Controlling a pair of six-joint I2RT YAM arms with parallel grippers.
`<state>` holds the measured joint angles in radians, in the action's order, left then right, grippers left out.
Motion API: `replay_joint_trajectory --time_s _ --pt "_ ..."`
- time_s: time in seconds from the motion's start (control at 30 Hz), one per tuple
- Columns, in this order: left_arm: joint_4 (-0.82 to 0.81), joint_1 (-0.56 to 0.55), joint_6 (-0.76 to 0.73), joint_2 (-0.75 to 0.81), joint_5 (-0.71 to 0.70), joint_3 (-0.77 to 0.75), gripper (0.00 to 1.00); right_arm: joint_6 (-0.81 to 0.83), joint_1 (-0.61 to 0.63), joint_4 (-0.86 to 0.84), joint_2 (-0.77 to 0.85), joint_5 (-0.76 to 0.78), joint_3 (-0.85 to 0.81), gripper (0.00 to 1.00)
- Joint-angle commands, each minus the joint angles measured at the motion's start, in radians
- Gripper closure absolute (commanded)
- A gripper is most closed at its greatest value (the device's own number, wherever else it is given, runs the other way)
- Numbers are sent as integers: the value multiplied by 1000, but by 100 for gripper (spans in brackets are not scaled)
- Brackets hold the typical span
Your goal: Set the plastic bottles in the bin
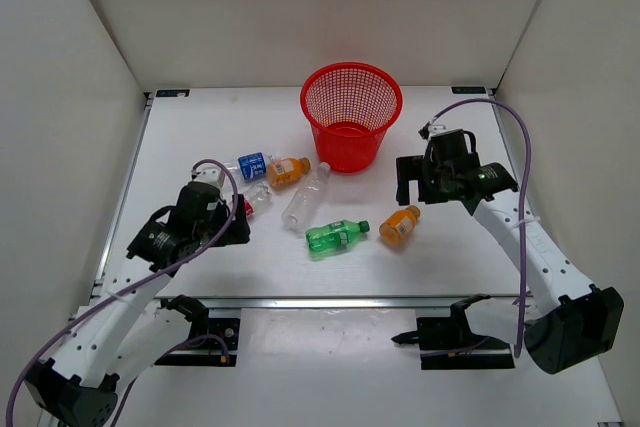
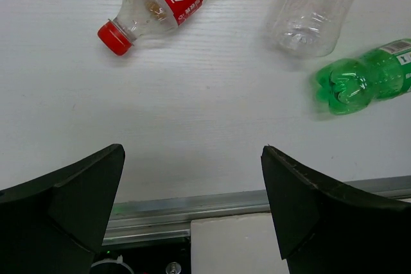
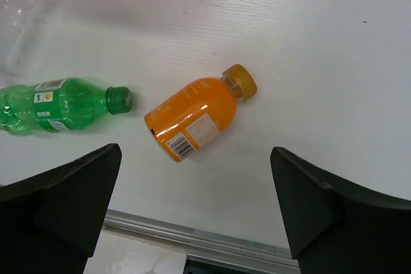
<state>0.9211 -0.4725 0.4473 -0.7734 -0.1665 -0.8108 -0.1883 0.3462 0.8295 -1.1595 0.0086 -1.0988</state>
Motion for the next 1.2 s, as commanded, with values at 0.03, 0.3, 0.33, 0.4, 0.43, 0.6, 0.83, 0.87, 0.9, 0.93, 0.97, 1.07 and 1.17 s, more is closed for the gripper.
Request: replay_joint_trajectory --time_s 0.03,0.3,0.33,0.4,0.43,0.6,0.83,0.87,0.9,0.93,0.97,1.07,1.17 --pt "-4 -8 -32 -18 28 -25 1 -28 28 -36 30 -31 -3 1" --pt "-100 -35 -74 -81 87 -24 1 -256 -4 -44 24 45 119 0" --pt "-99 -32 -78 -83 84 -24 1 -279 -27 -49 30 62 146 1" --pt "-108 -35 -87 -81 84 -11 1 -342 -38 -85 41 92 189 0" --pt "-104 -37 -87 -83 94 -13 1 -364 -59 -99 37 100 204 1" --pt "-125 -44 -87 -101 101 -5 1 -493 -41 -148 0 140 218 1" --pt "-123 -38 -97 -105 91 -18 2 -716 34 -259 -69 197 295 1" --pt "-123 -35 -87 -98 85 -13 1 -726 57 -259 -72 202 306 1" --pt "-125 -31 -90 -101 94 -4 1 -746 65 -273 -72 224 324 1" --pt "-120 -25 -90 -104 102 -11 1 -754 69 -277 -86 222 329 1" --pt "-113 -18 -88 -106 99 -13 1 -752 76 -297 -91 215 339 1" --pt "-111 -29 -82 -119 94 -18 1 -772 85 -325 -149 189 361 1" --pt "-110 -31 -73 -118 91 -17 1 -789 111 -364 -173 182 378 2"
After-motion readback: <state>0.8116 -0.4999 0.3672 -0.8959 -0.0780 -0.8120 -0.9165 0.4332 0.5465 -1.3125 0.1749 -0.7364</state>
